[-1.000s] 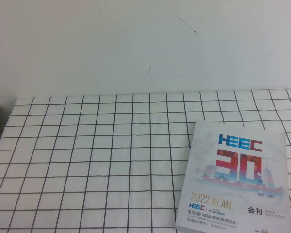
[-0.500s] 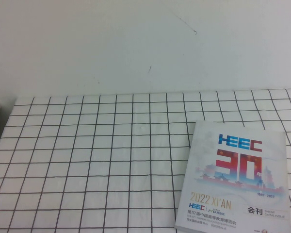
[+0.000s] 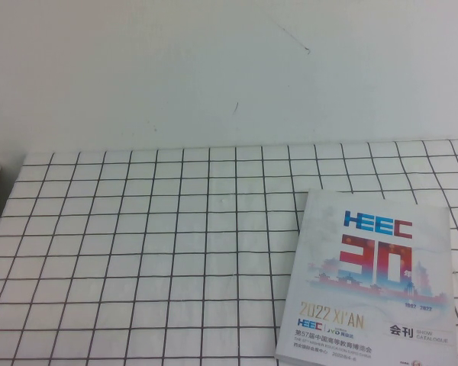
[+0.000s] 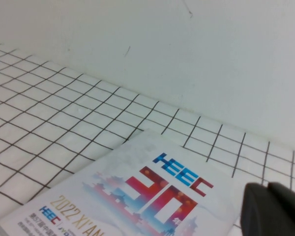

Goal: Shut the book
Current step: 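Close the open booklet and leave it lying on the table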

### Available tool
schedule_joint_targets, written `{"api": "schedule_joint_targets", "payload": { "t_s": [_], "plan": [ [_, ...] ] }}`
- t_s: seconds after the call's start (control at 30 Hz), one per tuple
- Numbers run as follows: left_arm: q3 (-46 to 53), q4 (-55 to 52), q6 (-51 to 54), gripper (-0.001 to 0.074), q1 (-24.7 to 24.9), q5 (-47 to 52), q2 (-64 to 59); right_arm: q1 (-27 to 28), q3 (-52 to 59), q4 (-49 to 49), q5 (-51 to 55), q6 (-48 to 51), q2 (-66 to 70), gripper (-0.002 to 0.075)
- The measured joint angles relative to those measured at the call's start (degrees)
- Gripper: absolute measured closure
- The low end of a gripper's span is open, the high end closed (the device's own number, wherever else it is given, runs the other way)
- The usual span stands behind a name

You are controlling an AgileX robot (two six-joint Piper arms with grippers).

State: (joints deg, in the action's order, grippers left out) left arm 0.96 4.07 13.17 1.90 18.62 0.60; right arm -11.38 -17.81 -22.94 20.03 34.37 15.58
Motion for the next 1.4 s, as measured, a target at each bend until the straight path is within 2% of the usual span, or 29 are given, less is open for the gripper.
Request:
{"api": "schedule_joint_targets", "payload": {
  "t_s": [0.2,0.47,0.83,1.2,1.4],
  "plan": [
    [0.00,0.00,0.00,0.0738,0.00,0.00,0.00,0.66,0.00,0.55,-0.96,4.71,-2.67,0.0729],
    [0.00,0.02,0.00,0.0738,0.00,0.10,0.00,0.66,1.53,2.80,-1.51,5.40,-7.39,0.0729],
    [-0.02,0.12,0.00,0.0738,0.00,0.22,0.00,0.91,18.77,2.44,-1.87,2.89,-15.52,0.0729],
    [-0.02,0.24,0.00,0.0738,-0.08,0.25,0.08,9.68,19.16,4.00,0.85,-1.57,-16.17,0.0729],
    [-0.02,0.24,0.00,0.0738,-0.08,0.35,0.08,10.71,18.93,5.69,1.62,-6.85,-16.17,0.0729]
  ]
}}
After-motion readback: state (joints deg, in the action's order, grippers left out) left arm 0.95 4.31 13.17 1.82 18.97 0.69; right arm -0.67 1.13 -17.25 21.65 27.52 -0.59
